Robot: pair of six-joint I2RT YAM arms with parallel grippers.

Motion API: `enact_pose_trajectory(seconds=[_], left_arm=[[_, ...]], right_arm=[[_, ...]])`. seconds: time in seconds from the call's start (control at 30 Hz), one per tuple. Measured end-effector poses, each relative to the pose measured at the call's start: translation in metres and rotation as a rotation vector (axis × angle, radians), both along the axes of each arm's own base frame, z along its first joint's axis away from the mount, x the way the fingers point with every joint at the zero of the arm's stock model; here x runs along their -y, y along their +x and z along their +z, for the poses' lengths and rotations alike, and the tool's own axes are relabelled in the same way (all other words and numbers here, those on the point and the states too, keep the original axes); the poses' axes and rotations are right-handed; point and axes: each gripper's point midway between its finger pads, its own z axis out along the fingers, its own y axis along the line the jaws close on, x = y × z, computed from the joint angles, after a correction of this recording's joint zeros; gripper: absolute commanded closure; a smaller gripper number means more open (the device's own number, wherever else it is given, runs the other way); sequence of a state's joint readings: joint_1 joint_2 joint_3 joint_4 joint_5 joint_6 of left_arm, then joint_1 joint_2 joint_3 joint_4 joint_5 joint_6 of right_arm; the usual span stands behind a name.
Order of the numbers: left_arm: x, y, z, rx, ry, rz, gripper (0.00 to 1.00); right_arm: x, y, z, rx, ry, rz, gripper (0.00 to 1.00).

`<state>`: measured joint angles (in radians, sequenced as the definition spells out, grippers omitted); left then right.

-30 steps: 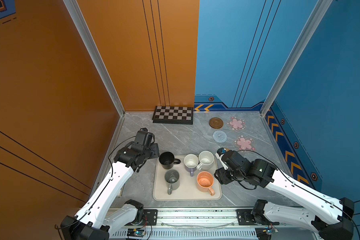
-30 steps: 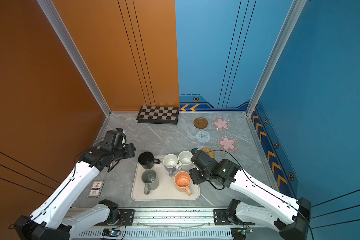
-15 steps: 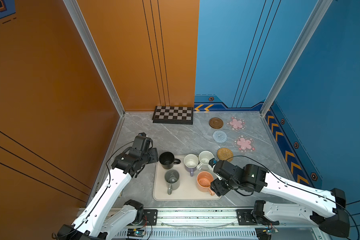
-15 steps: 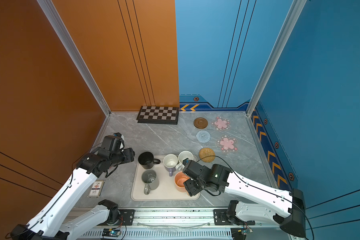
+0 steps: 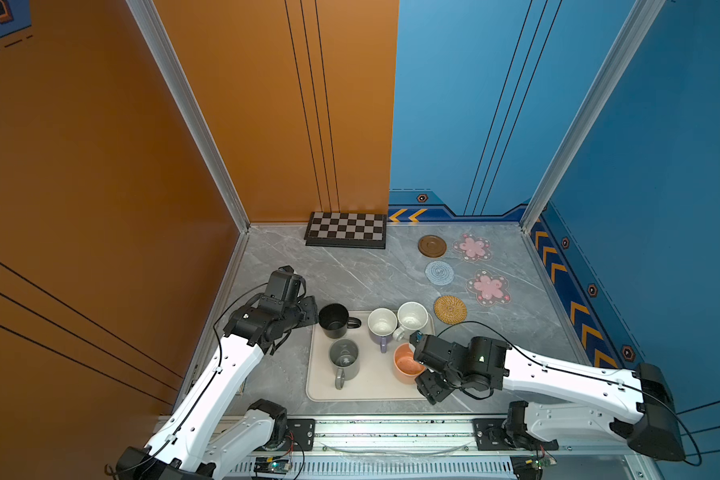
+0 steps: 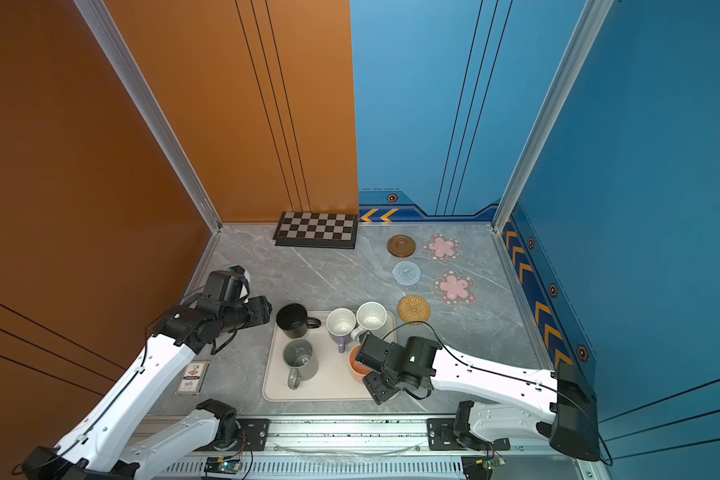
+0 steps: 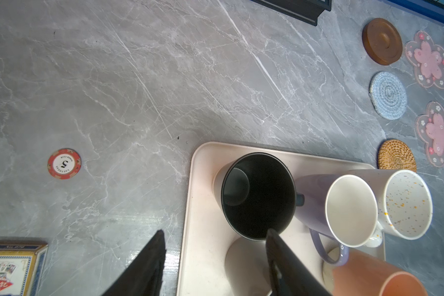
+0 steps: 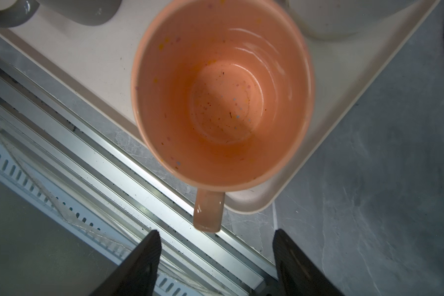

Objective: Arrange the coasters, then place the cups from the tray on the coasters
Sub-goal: 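Grasp the orange speckled mug rim with the right gripper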

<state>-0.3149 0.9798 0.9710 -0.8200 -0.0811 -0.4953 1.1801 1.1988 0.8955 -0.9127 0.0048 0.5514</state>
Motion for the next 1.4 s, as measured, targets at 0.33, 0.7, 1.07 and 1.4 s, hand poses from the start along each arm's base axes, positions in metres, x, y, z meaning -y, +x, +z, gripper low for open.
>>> enact_pose_trajectory(seconds=[0.33,0.7,1.07,1.4], left_arm=[[0.000,0.000,0.000,-0.001,-0.007,0.009,0.37],[0.000,0.000,-0.001,-0.006,-0.005,0.009,0.37],[0.000,0.001,-0.003,-0.015,-0.005,0.008,0.36],[0.000,0.002,-0.005,-0.024,-0.005,0.012,0.36]], right_arm=[[-0.009,0.006,-0.020,0.022,-0.016,0.003,0.42],[-0.005,0.009,-0.037,0.026,-0.066,-0.011,0.67],[-0.004,0.018,-0.035,0.032,-0.028,-0.061,1.00],[0.020,0.017,-0.025,0.036,-0.006,-0.111,1.00]])
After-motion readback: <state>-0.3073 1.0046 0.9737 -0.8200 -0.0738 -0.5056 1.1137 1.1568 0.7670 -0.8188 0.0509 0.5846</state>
